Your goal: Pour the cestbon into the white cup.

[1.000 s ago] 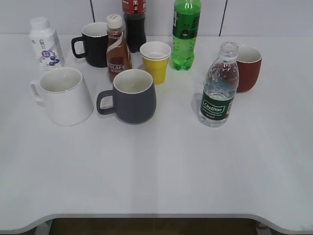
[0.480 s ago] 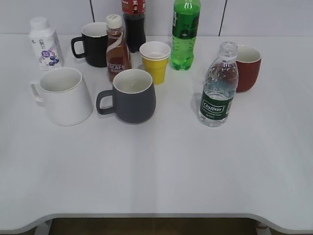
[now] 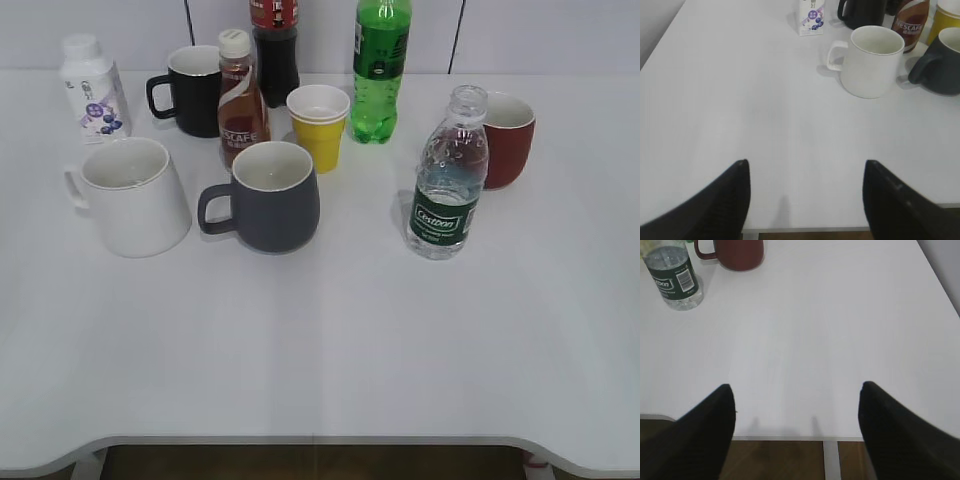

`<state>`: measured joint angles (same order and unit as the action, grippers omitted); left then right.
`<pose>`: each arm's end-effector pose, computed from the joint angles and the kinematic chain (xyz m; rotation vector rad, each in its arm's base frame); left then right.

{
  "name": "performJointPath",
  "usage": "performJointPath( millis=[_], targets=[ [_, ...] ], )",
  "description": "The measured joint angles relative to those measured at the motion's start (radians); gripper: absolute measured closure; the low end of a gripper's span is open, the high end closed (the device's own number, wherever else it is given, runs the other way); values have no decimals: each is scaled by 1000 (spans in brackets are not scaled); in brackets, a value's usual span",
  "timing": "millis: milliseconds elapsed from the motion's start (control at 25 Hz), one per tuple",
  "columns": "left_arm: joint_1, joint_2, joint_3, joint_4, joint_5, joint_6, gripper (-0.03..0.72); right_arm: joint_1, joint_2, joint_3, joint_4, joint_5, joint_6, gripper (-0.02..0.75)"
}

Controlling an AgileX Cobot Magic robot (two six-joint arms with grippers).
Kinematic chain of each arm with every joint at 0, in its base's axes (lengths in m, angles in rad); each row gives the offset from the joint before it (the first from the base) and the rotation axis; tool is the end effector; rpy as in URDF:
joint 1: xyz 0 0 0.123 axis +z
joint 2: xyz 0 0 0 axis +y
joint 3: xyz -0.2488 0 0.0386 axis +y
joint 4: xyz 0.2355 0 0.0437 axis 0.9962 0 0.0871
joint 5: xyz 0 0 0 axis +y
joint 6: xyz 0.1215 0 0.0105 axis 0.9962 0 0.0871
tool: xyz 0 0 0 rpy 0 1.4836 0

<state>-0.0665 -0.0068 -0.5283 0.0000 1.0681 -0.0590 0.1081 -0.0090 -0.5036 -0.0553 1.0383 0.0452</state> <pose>0.0411 -0.0027 0.2649 0.0076 2.0175 -0.0798 0.0453 -0.0009 0.2612 -0.0609 2.0073 0.0322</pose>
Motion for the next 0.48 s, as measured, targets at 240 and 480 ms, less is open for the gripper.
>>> performJointPath(
  millis=[240, 480],
  targets=[
    [-3, 0, 1, 0, 0, 2, 179, 0, 0, 0, 0, 0, 0, 162],
    [-4, 0, 1, 0, 0, 2, 199, 0, 0, 0, 0, 0, 0, 162]
  ],
)
